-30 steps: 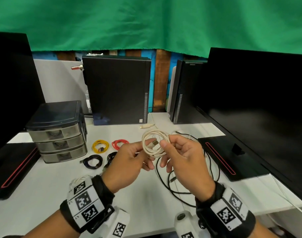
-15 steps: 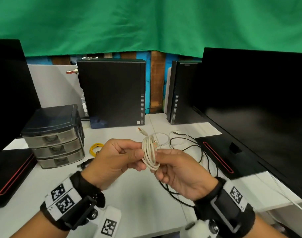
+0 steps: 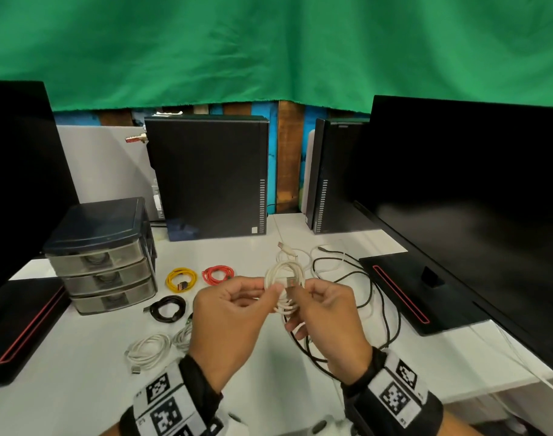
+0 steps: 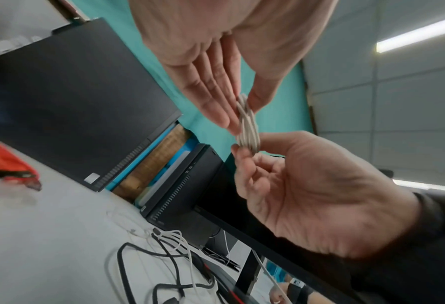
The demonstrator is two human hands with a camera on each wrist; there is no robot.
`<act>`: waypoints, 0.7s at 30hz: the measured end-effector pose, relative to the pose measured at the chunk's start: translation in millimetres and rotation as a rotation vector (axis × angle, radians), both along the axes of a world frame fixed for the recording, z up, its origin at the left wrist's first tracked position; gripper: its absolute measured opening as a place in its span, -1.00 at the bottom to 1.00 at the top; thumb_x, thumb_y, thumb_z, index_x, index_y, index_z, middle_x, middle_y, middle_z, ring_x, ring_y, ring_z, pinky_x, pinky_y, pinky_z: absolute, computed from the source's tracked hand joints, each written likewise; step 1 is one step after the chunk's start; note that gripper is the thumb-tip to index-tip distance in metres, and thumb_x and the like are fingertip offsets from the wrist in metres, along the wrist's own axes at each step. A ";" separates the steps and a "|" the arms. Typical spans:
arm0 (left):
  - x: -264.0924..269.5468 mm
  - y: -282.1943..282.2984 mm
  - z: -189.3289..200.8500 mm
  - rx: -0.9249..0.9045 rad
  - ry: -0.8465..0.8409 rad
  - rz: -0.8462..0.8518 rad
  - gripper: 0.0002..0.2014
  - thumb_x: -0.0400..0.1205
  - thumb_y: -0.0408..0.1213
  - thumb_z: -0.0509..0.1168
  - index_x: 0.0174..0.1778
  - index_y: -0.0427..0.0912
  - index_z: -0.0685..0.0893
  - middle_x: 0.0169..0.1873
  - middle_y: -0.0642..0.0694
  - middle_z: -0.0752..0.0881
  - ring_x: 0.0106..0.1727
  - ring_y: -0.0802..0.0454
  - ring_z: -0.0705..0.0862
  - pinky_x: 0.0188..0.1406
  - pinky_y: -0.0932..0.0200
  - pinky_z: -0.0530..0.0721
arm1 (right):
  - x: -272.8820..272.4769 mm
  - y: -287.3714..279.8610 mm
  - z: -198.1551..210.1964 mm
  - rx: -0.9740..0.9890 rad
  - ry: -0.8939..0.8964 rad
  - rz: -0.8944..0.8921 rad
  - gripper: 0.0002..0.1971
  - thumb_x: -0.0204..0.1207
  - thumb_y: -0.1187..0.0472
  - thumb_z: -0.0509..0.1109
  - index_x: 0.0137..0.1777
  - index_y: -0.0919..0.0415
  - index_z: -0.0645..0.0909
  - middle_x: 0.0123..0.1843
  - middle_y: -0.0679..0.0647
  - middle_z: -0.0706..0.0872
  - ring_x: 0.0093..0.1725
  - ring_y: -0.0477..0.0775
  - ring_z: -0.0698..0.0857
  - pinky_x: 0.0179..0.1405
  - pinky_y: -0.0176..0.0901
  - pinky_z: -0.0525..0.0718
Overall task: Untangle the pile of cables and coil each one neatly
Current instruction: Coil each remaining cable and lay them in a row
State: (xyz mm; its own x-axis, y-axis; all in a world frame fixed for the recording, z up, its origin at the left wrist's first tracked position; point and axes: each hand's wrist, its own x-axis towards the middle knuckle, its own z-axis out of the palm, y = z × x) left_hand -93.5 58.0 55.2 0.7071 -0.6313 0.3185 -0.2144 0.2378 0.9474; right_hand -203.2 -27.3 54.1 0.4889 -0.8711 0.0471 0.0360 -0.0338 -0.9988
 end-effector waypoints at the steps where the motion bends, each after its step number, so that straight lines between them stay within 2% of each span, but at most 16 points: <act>1: 6.0 -2.1 -0.9 0.016 0.010 0.011 -0.86 0.46 -0.38 0.60 -0.29 -0.04 0.84 -0.41 -0.04 0.84 -0.39 0.05 0.80 -0.35 0.23 0.76 | -0.1 -0.5 -0.2 -0.059 0.028 0.013 -0.76 0.62 0.22 0.46 -0.20 0.41 0.65 -0.32 0.23 0.76 -0.48 0.07 0.71 -0.56 -0.16 0.56; 3: 16.7 -5.1 -2.3 0.066 0.040 -0.019 -0.84 0.52 -0.41 0.55 -0.26 -0.03 0.86 -0.38 -0.07 0.85 -0.34 0.01 0.81 -0.31 0.19 0.78 | -0.2 -2.1 0.2 -0.231 0.073 0.056 -0.93 0.63 0.22 0.45 0.03 0.18 0.73 -0.15 0.07 0.82 -0.37 0.03 0.77 -0.45 -0.18 0.62; 5: 22.0 -5.4 -2.7 0.120 0.042 -0.090 -0.89 0.57 -0.40 0.50 -0.17 -0.09 0.88 -0.32 -0.10 0.87 -0.27 -0.04 0.83 -0.27 0.21 0.79 | -0.7 -3.3 -0.3 -0.372 0.052 0.092 -0.74 0.66 0.19 0.43 0.31 -0.05 0.67 0.02 -0.03 0.81 -0.25 0.04 0.80 -0.34 -0.18 0.73; 7: 22.8 -5.9 -3.5 0.153 0.042 -0.143 -0.90 0.62 -0.38 0.46 -0.11 -0.11 0.87 -0.27 -0.09 0.87 -0.19 -0.07 0.85 -0.23 0.21 0.79 | -1.6 -5.3 -0.7 -0.441 0.005 0.080 -0.57 0.69 0.16 0.37 0.52 -0.15 0.51 0.07 -0.06 0.79 -0.18 0.01 0.80 -0.31 -0.17 0.77; 9: 19.9 -6.7 -3.3 0.161 0.045 -0.181 -0.85 0.66 -0.41 0.40 -0.06 -0.11 0.85 -0.22 -0.07 0.88 -0.13 -0.06 0.87 -0.19 0.19 0.80 | -1.1 -6.6 -4.5 -0.523 -0.010 0.042 -0.54 0.73 0.17 0.32 0.57 -0.21 0.43 0.04 -0.18 0.78 -0.14 -0.03 0.79 -0.28 -0.17 0.78; 11: 16.8 -7.2 -3.0 0.156 0.069 -0.204 -0.77 0.69 -0.48 0.33 -0.04 -0.09 0.82 -0.19 -0.07 0.88 -0.10 -0.03 0.87 -0.18 0.21 0.80 | 0.2 -6.6 -11.0 -0.618 0.019 -0.003 -0.60 0.74 0.13 0.28 0.55 -0.14 0.51 0.10 -0.34 0.76 0.02 -0.07 0.80 -0.09 -0.06 0.82; 12: 16.3 -7.2 -3.7 0.158 0.073 -0.209 -0.74 0.70 -0.51 0.30 -0.02 -0.08 0.82 -0.18 -0.08 0.88 -0.08 -0.03 0.87 -0.16 0.18 0.80 | 0.6 -5.1 -14.0 -0.653 0.048 -0.014 -0.61 0.72 0.12 0.27 0.53 -0.06 0.55 0.18 -0.32 0.75 0.13 -0.12 0.77 0.03 -0.04 0.81; 14: 16.5 -6.2 -5.7 0.166 0.073 -0.224 -0.73 0.71 -0.52 0.28 0.04 -0.10 0.81 -0.13 -0.12 0.88 -0.03 -0.08 0.86 -0.03 0.00 0.82 | 1.4 -2.5 -17.5 -0.687 0.113 -0.009 -0.57 0.70 0.06 0.25 0.54 0.05 0.56 0.27 -0.16 0.75 0.24 -0.22 0.69 0.20 -0.13 0.73; 16: 17.6 -5.0 -6.8 0.162 0.098 -0.242 -0.77 0.71 -0.52 0.27 0.11 -0.17 0.77 -0.09 -0.16 0.88 0.00 -0.11 0.86 0.05 -0.08 0.80 | 0.9 -1.4 -17.5 -0.689 0.172 0.033 -0.52 0.70 -0.02 0.25 0.59 0.06 0.50 0.22 -0.10 0.74 0.19 -0.18 0.67 0.19 -0.16 0.70; 19: 17.6 -4.1 -4.1 0.147 0.178 -0.288 -0.80 0.73 -0.50 0.26 0.18 -0.22 0.72 -0.06 -0.17 0.88 0.01 -0.09 0.85 -0.03 0.06 0.82 | 1.1 -3.6 -14.8 -0.708 0.182 0.049 -0.55 0.74 0.05 0.29 0.62 -0.01 0.46 0.06 -0.10 0.69 0.02 -0.06 0.67 0.05 -0.17 0.69; 21: 16.4 -4.9 -2.6 0.158 0.169 -0.297 -0.81 0.74 -0.44 0.26 0.18 -0.19 0.72 -0.06 -0.14 0.88 -0.01 -0.09 0.85 -0.06 0.09 0.81 | 0.2 -5.3 -12.4 -0.817 0.131 -0.004 -0.58 0.74 0.11 0.31 0.58 -0.06 0.51 0.10 -0.09 0.68 0.00 -0.09 0.68 -0.02 -0.25 0.70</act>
State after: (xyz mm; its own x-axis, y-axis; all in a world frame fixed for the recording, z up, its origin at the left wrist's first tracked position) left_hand -77.1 53.1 52.6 0.5198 -0.8490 0.0950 0.0050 0.1142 0.9934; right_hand -203.0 -32.6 41.6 0.5319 -0.5884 0.6090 -0.0808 -0.7512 -0.6551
